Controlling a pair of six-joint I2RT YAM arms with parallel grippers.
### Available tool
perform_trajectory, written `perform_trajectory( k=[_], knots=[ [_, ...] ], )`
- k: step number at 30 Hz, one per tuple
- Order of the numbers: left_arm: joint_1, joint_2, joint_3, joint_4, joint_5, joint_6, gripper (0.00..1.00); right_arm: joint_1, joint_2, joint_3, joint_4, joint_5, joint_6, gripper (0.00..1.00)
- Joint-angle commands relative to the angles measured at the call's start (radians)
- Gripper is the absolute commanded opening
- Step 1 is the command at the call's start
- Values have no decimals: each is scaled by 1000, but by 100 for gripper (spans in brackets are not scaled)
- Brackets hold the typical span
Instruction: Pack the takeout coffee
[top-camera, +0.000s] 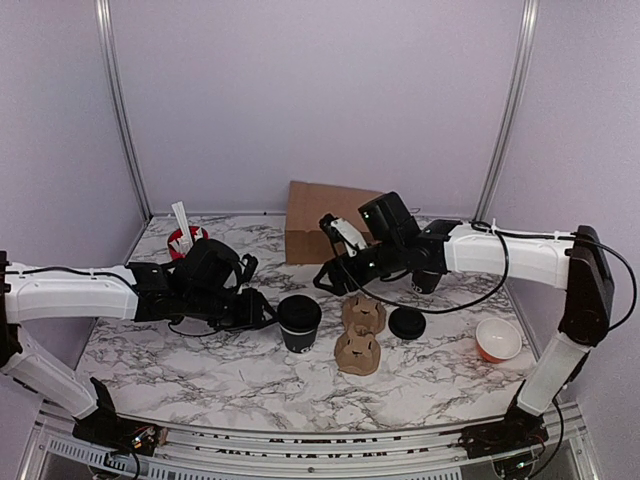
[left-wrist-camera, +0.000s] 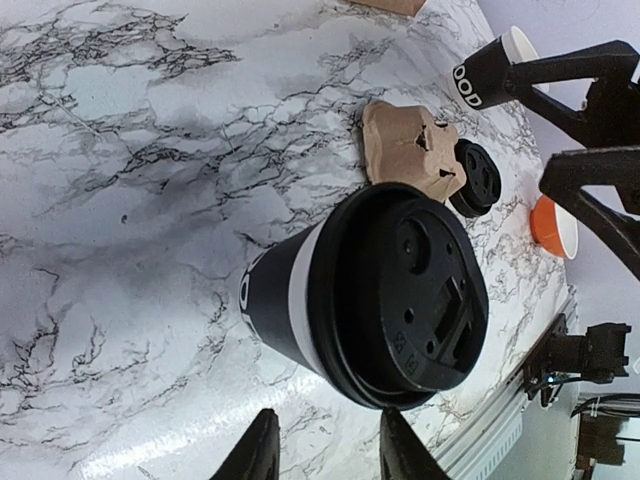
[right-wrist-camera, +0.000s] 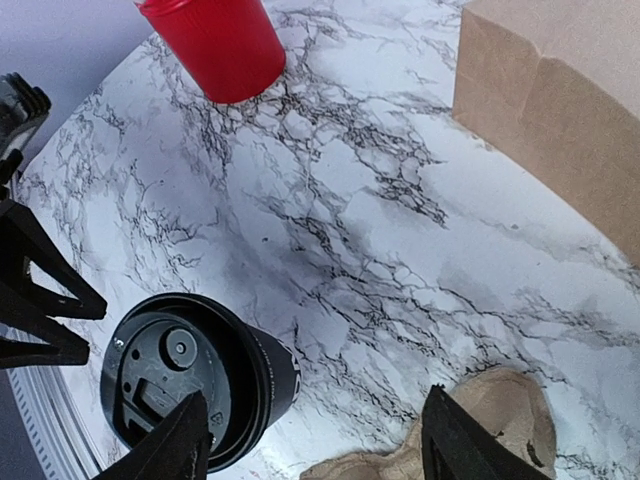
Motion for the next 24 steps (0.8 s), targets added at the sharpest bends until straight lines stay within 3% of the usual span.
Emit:
perform_trajectory(
  k=[1, 24],
  knots=[
    [-12, -5, -22, 46, 15, -51, 34, 5, 54, 34, 14, -26, 54, 69],
    [-9, 79, 23, 61, -16, -30, 31, -4, 59, -11, 51, 21, 169, 68]
  ],
)
